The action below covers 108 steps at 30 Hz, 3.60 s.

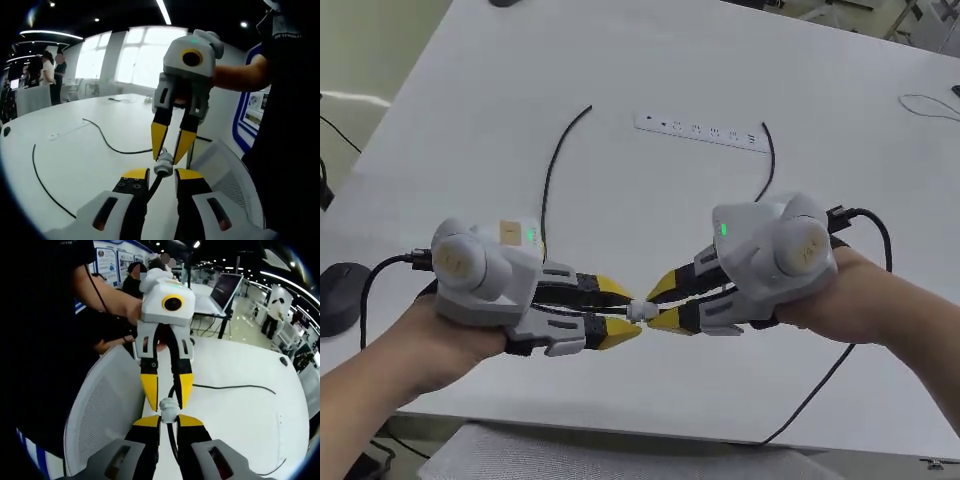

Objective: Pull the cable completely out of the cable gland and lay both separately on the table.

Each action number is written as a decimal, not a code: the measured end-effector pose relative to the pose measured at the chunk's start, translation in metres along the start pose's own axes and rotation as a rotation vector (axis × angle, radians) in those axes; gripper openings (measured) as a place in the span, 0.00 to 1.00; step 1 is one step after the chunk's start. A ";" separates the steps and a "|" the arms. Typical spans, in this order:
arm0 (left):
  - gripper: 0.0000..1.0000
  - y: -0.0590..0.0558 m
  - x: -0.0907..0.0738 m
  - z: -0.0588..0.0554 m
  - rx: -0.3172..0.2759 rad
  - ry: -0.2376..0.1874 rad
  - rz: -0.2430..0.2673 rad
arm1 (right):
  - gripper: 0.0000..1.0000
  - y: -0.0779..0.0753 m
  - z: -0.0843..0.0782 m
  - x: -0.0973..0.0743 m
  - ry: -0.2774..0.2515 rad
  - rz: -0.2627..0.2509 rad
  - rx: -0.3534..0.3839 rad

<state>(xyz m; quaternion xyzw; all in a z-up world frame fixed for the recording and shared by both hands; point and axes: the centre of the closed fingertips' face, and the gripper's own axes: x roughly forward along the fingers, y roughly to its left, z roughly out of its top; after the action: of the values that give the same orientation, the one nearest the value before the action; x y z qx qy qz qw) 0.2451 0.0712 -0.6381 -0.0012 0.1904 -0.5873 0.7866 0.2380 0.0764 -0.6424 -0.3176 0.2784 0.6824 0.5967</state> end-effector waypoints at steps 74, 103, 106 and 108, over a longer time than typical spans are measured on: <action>0.14 -0.019 0.055 0.020 0.023 0.118 0.048 | 0.08 0.010 -0.033 -0.049 -0.407 0.417 0.569; 0.14 -0.033 0.027 0.011 -0.270 0.116 -0.045 | 0.08 0.021 -0.013 -0.032 -0.267 -0.059 -0.124; 0.14 -0.034 0.023 0.011 -0.230 0.118 -0.055 | 0.08 0.021 -0.009 -0.030 -0.278 -0.062 -0.056; 0.14 -0.032 0.020 0.010 -0.200 0.119 -0.065 | 0.08 0.022 -0.007 -0.029 -0.282 -0.056 -0.033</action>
<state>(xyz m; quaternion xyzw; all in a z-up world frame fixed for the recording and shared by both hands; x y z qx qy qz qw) 0.2231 0.0407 -0.6275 -0.0511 0.2945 -0.5897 0.7503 0.2198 0.0499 -0.6247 -0.2357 0.1715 0.7077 0.6435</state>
